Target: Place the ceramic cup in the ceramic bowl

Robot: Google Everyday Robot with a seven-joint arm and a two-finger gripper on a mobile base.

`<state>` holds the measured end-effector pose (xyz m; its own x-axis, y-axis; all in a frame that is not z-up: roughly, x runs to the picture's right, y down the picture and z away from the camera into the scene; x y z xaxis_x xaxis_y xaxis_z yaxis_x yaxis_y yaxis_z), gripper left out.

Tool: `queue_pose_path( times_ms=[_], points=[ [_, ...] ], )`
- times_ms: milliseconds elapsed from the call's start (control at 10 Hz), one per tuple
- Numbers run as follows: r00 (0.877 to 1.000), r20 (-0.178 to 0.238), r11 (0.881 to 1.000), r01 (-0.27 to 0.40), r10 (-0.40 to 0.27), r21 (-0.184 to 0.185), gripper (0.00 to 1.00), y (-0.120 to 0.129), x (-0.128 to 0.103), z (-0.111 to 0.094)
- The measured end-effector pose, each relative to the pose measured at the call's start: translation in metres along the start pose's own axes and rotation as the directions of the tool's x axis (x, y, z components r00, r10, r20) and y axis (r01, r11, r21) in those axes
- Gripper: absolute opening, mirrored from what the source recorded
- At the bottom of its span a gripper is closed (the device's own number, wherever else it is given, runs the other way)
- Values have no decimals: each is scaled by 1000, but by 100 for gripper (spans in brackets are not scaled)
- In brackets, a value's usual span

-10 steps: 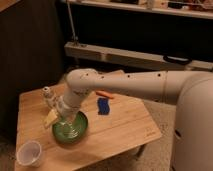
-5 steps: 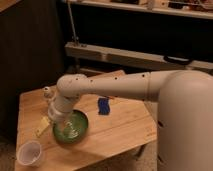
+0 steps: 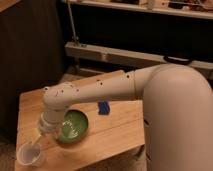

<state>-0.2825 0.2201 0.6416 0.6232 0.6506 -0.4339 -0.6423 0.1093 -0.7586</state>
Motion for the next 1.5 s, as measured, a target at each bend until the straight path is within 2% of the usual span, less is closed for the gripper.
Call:
queue_pose_path(
  times_ms=[200, 400, 700, 800, 900, 1000, 1200, 1300, 1500],
  points=[
    [1000, 27, 999, -4, 4, 33, 65, -1, -3, 10],
    [999, 41, 999, -13, 11, 44, 65, -3, -6, 20],
    [999, 32, 999, -18, 16, 46, 65, -6, -10, 37],
    [1000, 23, 999, -21, 20, 48, 62, -8, -11, 42],
    [1000, 11, 998, -22, 21, 52, 55, -9, -12, 47],
    [1000, -9, 998, -24, 24, 59, 43, -9, -12, 53],
    [998, -53, 995, -20, 26, 98, 23, -5, -12, 59],
    [997, -76, 993, 7, 2, 119, 11, 10, -10, 60],
    [996, -89, 989, 38, -25, 143, 0, 26, -8, 45]
  ],
)
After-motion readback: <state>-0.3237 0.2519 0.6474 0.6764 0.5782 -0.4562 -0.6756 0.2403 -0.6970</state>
